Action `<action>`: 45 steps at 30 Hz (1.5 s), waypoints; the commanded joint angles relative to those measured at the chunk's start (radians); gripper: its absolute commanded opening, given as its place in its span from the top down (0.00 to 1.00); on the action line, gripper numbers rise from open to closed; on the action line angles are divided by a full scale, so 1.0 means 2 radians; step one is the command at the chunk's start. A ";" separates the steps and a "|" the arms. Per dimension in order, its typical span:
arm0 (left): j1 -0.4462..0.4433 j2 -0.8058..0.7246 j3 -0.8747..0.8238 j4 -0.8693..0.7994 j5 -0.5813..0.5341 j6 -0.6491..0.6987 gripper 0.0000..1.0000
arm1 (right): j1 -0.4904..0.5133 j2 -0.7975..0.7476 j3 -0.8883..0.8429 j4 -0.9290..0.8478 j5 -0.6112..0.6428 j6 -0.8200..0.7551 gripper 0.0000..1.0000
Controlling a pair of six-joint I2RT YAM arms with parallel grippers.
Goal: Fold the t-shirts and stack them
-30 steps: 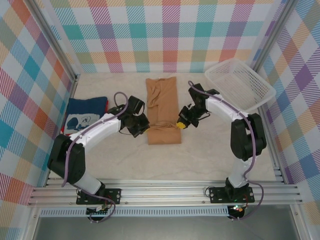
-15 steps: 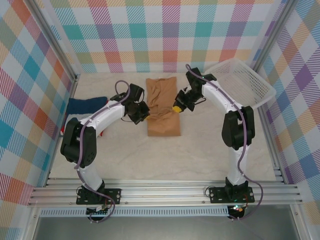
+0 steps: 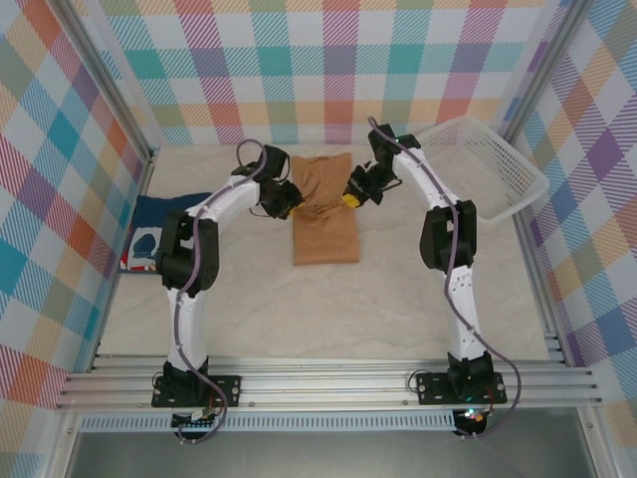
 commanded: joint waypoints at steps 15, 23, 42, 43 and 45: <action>-0.011 -0.114 -0.116 0.000 0.020 -0.015 0.79 | 0.009 -0.148 -0.205 0.070 0.079 -0.051 0.70; -0.043 -0.057 -0.098 0.038 0.040 -0.039 0.90 | 0.035 -0.108 -0.218 0.116 0.051 -0.032 0.91; -0.005 0.098 0.113 -0.016 0.022 -0.007 0.92 | 0.021 0.018 -0.049 0.084 0.063 -0.047 0.91; -0.003 0.105 0.128 -0.022 0.021 -0.006 0.92 | 0.020 0.023 -0.041 0.087 0.062 -0.044 0.89; 0.000 0.124 0.163 -0.048 0.019 -0.004 0.92 | 0.017 0.040 -0.012 0.077 0.057 -0.040 0.86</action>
